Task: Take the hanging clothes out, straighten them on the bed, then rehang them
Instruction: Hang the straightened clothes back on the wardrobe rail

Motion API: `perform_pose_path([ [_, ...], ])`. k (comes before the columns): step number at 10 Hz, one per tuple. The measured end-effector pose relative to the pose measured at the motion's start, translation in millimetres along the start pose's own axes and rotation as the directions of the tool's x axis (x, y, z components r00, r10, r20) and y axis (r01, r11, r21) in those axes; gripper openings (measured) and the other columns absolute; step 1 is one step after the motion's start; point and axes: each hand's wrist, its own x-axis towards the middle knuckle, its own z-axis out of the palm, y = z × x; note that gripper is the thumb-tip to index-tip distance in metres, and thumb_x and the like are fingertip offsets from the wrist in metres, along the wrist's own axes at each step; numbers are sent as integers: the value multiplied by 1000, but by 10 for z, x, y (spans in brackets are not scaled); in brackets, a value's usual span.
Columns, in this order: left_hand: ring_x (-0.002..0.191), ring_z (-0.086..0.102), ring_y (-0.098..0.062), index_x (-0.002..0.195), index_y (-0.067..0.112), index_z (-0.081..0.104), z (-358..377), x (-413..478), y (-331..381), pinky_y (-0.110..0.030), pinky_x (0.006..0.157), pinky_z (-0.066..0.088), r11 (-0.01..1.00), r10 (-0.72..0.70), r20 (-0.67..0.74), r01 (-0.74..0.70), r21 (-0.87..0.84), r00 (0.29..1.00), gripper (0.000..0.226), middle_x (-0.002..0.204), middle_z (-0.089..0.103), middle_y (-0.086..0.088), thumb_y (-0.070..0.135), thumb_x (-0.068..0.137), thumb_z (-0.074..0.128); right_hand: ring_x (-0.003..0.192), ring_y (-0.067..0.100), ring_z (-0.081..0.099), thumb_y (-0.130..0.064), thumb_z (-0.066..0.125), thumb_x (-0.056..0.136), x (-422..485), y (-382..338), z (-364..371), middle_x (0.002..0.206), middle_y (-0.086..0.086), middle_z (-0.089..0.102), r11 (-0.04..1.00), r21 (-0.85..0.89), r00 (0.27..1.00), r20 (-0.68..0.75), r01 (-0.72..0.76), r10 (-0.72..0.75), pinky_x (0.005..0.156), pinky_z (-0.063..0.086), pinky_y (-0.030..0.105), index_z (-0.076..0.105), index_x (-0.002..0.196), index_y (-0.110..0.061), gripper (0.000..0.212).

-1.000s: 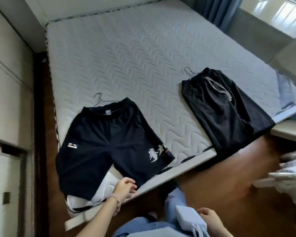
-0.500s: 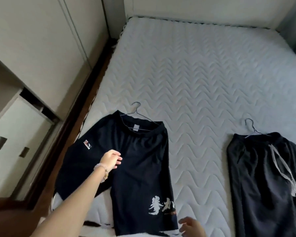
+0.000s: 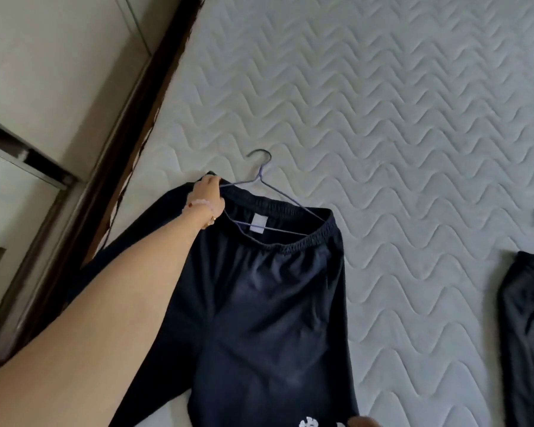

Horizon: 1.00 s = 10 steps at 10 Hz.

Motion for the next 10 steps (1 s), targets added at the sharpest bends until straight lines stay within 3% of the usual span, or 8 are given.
perform_pose_path([
  [2, 134, 35, -34, 148, 10, 18, 72, 380, -345, -47, 108, 35, 987, -118, 79, 108, 122, 990, 62, 151, 27, -14, 13, 94, 48, 54, -13, 60, 4, 66, 84, -242, -892, 1599, 70, 12, 72, 889, -385, 966, -159, -249, 201, 61, 43, -1, 58, 65, -25, 35],
  [3, 119, 50, -38, 141, 3, 33, 45, 365, -438, -47, 95, 46, 987, -109, 33, 104, 123, 993, 55, 137, 43, -20, 27, 95, 52, 64, 9, 68, -2, 69, 81, -321, -949, 1595, 52, -12, 67, 869, -430, 964, -209, -244, 167, 60, 45, 9, 62, 69, -25, 28],
  [4, 82, 59, -32, 124, 3, 50, -24, 250, -537, -33, 63, 47, 996, -77, 154, 83, -34, 985, 47, 113, 60, -22, 33, 90, 58, 86, 28, 66, -5, 63, 87, -520, -1109, 1710, 85, 6, 71, 856, -477, 978, -154, -199, 141, 66, 43, 24, 66, 92, -17, 13],
  [5, 107, 58, -36, 124, 5, 55, -120, 98, -594, -35, 87, 45, 996, -12, 136, 25, -88, 991, 42, 123, 60, -21, 25, 87, 62, 80, 23, 61, -3, 59, 89, -617, -1172, 1756, 88, 4, 68, 854, -495, 986, -105, -164, 128, 60, 42, 13, 64, 93, -17, 16],
  [6, 119, 52, -36, 128, 6, 51, -262, -218, -646, -37, 95, 42, 996, 45, 201, -28, -87, 979, 46, 132, 54, -20, 12, 85, 65, 87, 20, 61, -6, 58, 91, -779, -1238, 1799, 88, -1, 67, 841, -516, 985, -36, -163, 168, 64, 44, 20, 61, 93, -23, 17],
  [7, 121, 52, -32, 133, 7, 48, -385, -675, -688, -31, 95, 40, 992, 33, 356, 14, -127, 934, 56, 133, 55, -16, 8, 82, 68, 83, 18, 60, -6, 55, 92, -953, -1304, 1828, 91, 3, 67, 838, -521, 985, -23, -159, 172, 65, 46, 20, 63, 97, -20, 16],
  [8, 115, 56, -30, 129, 6, 53, -472, -1104, -655, -25, 85, 39, 989, 72, 394, -14, -150, 916, 51, 126, 60, -15, 11, 81, 70, 80, 22, 62, -4, 54, 90, -1088, -1286, 1789, 86, 5, 68, 847, -506, 984, -23, -162, 175, 78, 51, 33, 64, 96, -18, 18],
  [10, 113, 58, -18, 125, 14, 56, -548, -2077, -433, -29, 95, 44, 934, 248, 328, -136, -330, 912, 47, 122, 64, -3, 23, 82, 71, 61, 17, 54, 6, 44, 95, -1471, -1149, 1577, 74, 12, 61, 921, -348, 985, -43, -173, 169, 44, 42, 7, 62, 100, 0, 19],
])
